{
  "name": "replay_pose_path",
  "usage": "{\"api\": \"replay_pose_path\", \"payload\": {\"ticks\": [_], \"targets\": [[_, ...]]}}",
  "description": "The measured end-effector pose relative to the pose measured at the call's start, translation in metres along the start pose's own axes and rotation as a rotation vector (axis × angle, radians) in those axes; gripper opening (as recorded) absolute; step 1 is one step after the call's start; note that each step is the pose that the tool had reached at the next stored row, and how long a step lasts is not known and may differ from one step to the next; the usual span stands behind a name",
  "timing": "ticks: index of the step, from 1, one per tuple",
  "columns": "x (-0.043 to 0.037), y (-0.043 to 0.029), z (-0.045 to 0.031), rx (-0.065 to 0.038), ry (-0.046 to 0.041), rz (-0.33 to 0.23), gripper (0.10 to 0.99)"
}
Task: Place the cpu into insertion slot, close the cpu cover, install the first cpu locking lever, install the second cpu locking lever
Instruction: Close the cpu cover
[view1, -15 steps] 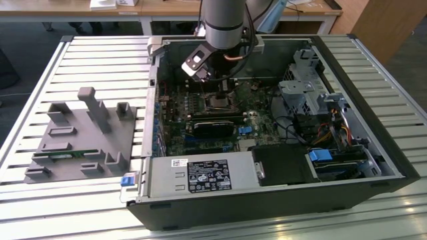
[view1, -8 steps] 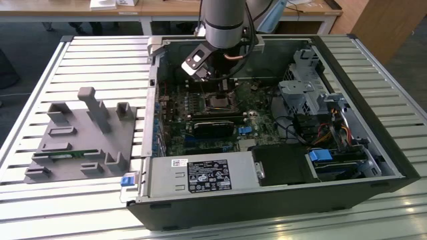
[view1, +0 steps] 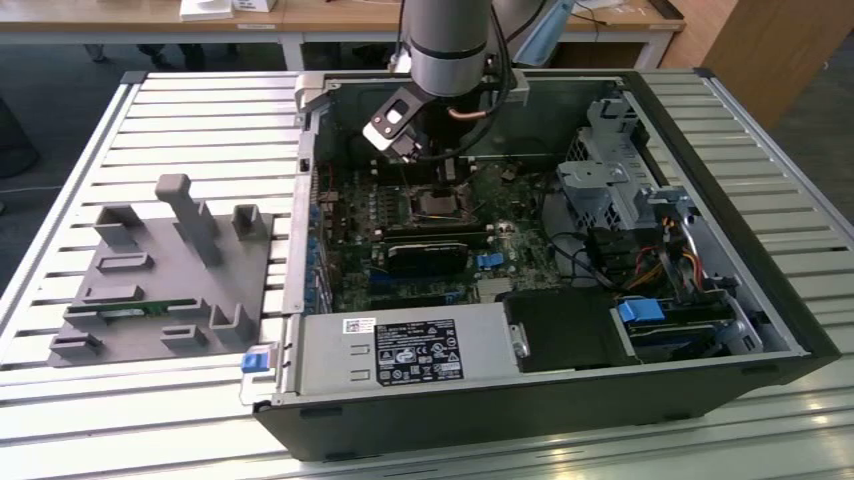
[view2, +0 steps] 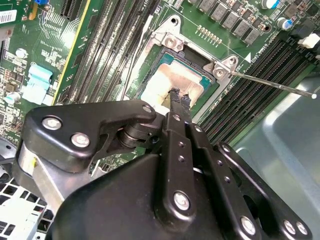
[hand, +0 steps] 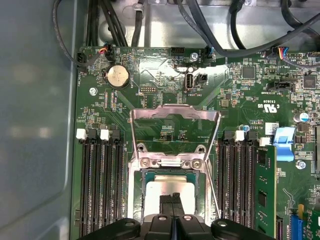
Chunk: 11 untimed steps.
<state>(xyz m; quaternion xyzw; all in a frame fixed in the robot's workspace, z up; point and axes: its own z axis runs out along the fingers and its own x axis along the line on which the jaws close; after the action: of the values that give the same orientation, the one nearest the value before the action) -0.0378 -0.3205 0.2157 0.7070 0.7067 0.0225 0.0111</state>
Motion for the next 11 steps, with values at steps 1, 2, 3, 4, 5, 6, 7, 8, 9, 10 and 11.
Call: {"api": "replay_pose_path", "payload": {"ticks": [1,2,3,4,5,6,7,8,9,10,11], "targets": [[0.0000,0.0000,-0.0002,0.000,-0.0002,0.000,0.106],[0.0000,0.0000,-0.0010,0.000,-0.0004,0.000,0.106],[0.0000,0.0001,-0.0023,0.000,-0.0002,0.000,0.106],[0.0001,0.0002,-0.0037,0.000,0.0000,0.000,0.106],[0.0001,0.0003,-0.0055,0.000,-0.0001,0.000,0.106],[0.0001,0.0004,-0.0080,0.000,0.0001,0.000,0.106],[0.0002,0.0005,-0.0110,0.000,0.0000,0.000,0.106],[0.0003,0.0007,-0.0148,0.000,0.0001,0.000,0.106],[0.0003,0.0009,-0.0185,0.000,0.0000,0.000,0.106],[0.0004,0.0011,-0.0222,0.000,0.0002,0.000,0.106],[0.0004,0.0012,-0.0256,0.000,0.0001,0.000,0.106]]}}
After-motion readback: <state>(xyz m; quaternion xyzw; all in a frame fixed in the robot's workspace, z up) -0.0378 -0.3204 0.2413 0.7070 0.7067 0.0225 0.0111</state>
